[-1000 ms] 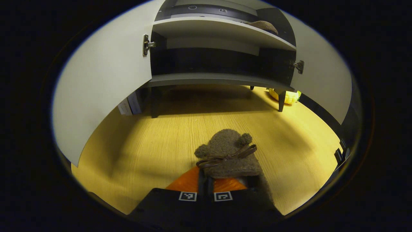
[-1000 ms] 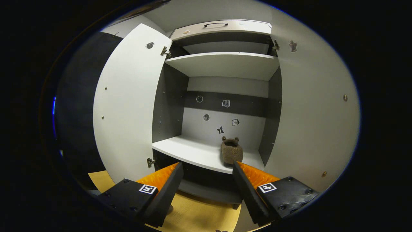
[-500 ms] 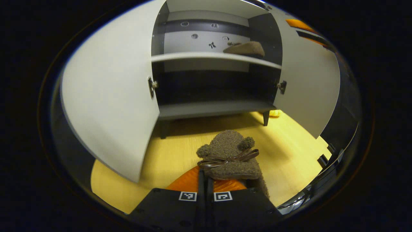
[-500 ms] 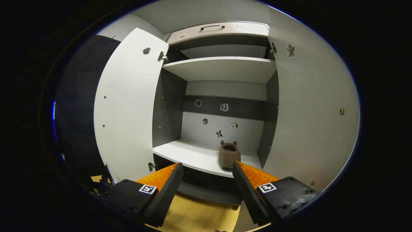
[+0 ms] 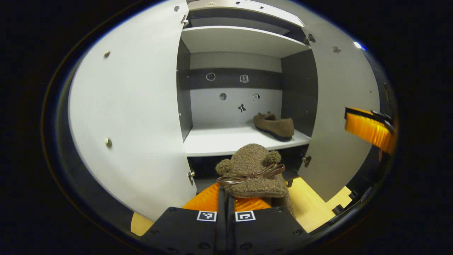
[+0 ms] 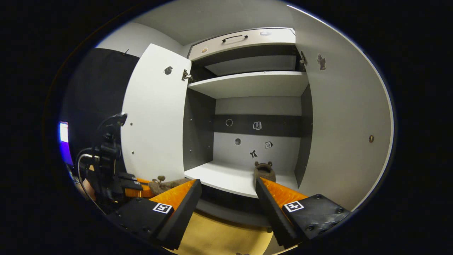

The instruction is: Grab one shoe with the right hand and put it into the shoe cabinet, grab the other shoe with the left hand and put it into the shoe cabinet; then close the right door with the right hand and the left door with the left hand.

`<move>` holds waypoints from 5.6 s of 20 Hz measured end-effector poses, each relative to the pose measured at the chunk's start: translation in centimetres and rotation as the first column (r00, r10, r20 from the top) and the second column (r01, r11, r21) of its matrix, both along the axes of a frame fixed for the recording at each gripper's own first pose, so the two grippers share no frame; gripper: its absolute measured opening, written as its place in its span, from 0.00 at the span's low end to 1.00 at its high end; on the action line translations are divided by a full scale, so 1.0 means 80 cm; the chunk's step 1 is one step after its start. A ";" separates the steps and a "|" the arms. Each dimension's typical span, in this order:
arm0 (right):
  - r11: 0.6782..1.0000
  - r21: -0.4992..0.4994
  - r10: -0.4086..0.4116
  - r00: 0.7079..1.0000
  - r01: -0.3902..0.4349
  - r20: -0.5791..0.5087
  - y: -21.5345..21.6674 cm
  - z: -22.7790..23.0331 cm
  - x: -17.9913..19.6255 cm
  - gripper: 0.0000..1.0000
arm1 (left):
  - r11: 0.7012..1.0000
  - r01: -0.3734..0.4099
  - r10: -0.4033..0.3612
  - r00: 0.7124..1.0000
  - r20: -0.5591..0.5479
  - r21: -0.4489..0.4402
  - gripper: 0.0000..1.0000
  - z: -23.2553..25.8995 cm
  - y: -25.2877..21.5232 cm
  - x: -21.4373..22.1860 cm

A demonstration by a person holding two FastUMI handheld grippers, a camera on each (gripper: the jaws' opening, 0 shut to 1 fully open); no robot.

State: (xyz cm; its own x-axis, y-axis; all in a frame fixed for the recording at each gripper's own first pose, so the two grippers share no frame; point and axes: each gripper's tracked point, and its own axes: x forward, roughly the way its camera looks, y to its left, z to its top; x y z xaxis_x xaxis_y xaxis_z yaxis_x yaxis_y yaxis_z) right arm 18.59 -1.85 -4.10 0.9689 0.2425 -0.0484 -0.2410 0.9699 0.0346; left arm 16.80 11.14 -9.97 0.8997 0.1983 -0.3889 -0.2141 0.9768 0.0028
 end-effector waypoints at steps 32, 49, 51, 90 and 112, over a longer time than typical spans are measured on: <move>0.999 -0.014 0.031 0.999 -0.030 0.031 -0.016 0.011 0.006 0.98 | 0.997 0.009 -0.002 0.996 -0.093 0.078 0.33 -0.012 0.106 0.414; 0.999 0.021 0.026 0.999 -0.027 0.046 0.009 0.030 -0.002 0.98 | 0.986 0.159 -0.165 0.969 0.184 0.043 0.96 0.129 0.036 0.280; 1.000 0.022 0.005 0.999 -0.006 0.053 0.007 0.039 -0.011 0.98 | 0.980 0.196 -0.201 0.944 0.263 0.044 0.96 0.165 0.013 0.239; 0.946 0.022 -0.325 0.946 0.324 0.022 -0.166 0.036 -0.065 0.91 | 1.000 0.023 -0.020 0.932 0.361 -0.004 0.98 0.215 0.058 -0.188; 0.978 -0.013 -0.210 0.977 0.209 -0.045 -0.066 0.031 -0.085 0.98 | 0.995 -0.008 0.040 0.940 0.338 -0.096 0.98 0.153 0.183 -0.174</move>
